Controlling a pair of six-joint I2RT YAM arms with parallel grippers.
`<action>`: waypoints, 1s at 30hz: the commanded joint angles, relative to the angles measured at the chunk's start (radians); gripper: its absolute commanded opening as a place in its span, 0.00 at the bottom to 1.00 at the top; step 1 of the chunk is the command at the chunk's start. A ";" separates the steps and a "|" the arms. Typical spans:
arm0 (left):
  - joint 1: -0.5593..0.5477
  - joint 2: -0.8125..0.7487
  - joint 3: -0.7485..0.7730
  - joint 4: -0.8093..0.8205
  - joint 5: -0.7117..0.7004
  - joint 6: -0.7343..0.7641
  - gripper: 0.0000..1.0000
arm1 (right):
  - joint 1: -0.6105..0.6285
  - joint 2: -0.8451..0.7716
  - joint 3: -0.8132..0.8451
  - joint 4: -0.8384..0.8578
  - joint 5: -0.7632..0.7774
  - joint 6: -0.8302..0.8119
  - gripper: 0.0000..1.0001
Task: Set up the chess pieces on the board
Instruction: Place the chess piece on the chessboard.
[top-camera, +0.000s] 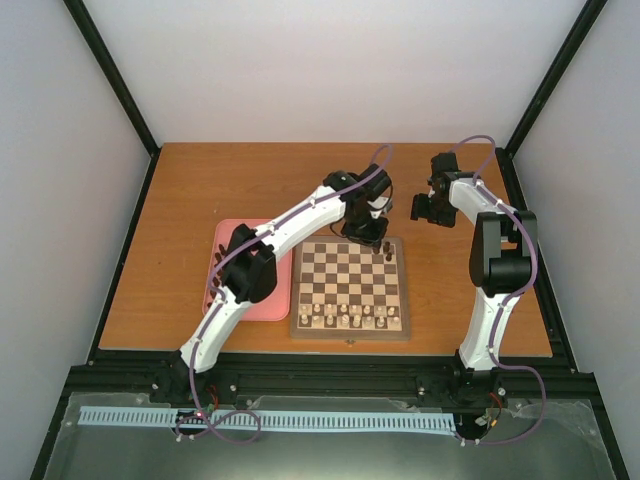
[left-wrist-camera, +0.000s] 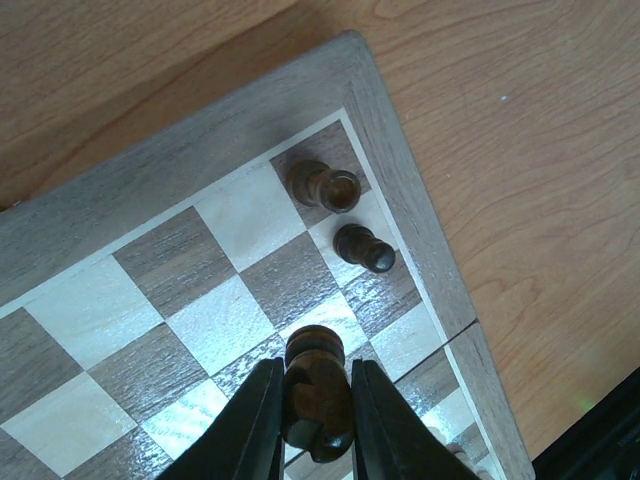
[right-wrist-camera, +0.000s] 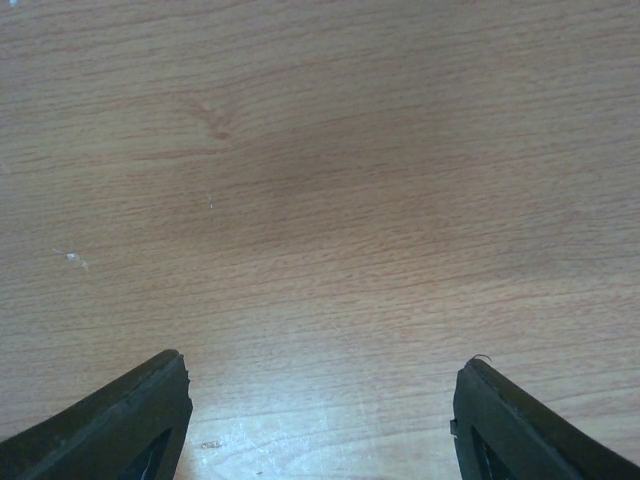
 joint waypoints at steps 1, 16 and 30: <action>-0.001 0.032 0.048 -0.005 0.003 0.008 0.09 | 0.006 0.008 0.014 0.005 -0.002 -0.008 0.72; -0.001 0.092 0.087 0.048 -0.025 -0.005 0.09 | 0.006 0.011 0.009 0.008 -0.006 -0.010 0.72; -0.003 0.135 0.142 0.039 -0.065 0.018 0.12 | 0.006 0.021 0.013 0.007 -0.006 -0.008 0.72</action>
